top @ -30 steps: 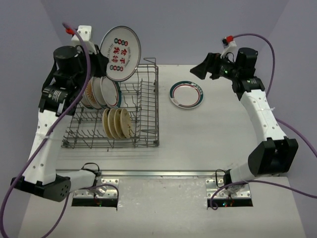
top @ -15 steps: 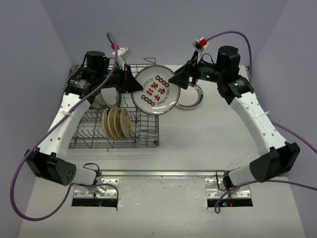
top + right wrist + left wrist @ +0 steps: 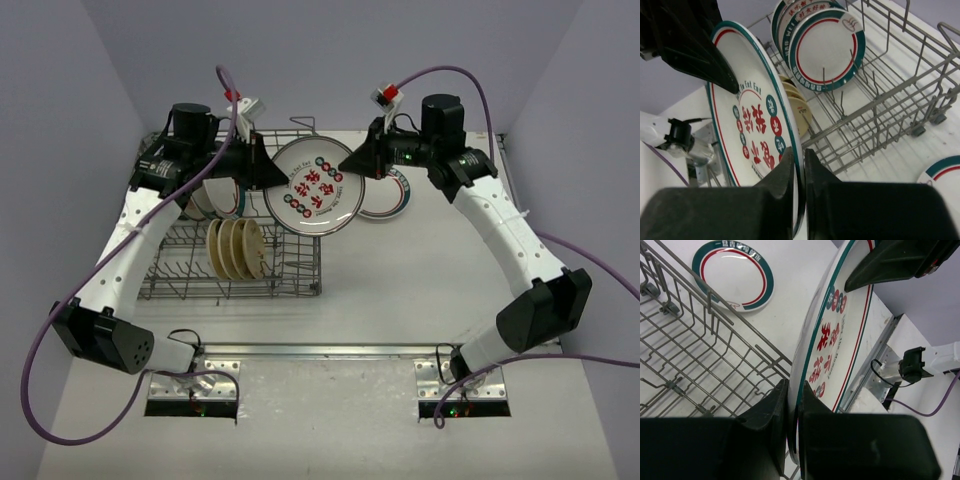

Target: Unload the plates from the dish rack

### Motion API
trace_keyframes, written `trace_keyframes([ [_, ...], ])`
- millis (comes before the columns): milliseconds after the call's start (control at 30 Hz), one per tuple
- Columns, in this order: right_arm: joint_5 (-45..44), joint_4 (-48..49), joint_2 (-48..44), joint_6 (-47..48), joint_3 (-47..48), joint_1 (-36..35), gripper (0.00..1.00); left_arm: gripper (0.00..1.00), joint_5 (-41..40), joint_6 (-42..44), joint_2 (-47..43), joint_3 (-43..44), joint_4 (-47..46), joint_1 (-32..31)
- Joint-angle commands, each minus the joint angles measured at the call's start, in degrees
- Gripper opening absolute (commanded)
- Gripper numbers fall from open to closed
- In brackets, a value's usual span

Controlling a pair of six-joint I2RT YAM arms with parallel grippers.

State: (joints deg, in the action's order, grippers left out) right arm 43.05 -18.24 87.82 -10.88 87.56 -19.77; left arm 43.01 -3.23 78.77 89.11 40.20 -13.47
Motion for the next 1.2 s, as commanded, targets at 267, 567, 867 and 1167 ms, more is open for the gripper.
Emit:
trace_keyframes([
  [267, -0.35, -0.21, 5.30, -14.41, 1.64, 15.03, 0.00, 1.00, -30.77, -0.01, -2.74, 7.17, -3.30, 0.12],
  [567, -8.34, -2.46, 19.70, -20.33, 6.55, 26.09, 0.00, 1.00, -56.85, 0.11, -3.01, 6.28, -5.29, 0.53],
  [867, -8.73, -4.95, 34.40, -20.78, 13.06, 25.92, 0.00, 1.00, -58.94, -2.15, -0.32, 4.53, -3.05, 2.53],
  [1167, -10.79, -7.29, 41.11, -17.50, 17.74, 24.37, 0.11, 0.96, -60.50, -3.06, 4.60, 5.54, 0.84, 5.12],
])
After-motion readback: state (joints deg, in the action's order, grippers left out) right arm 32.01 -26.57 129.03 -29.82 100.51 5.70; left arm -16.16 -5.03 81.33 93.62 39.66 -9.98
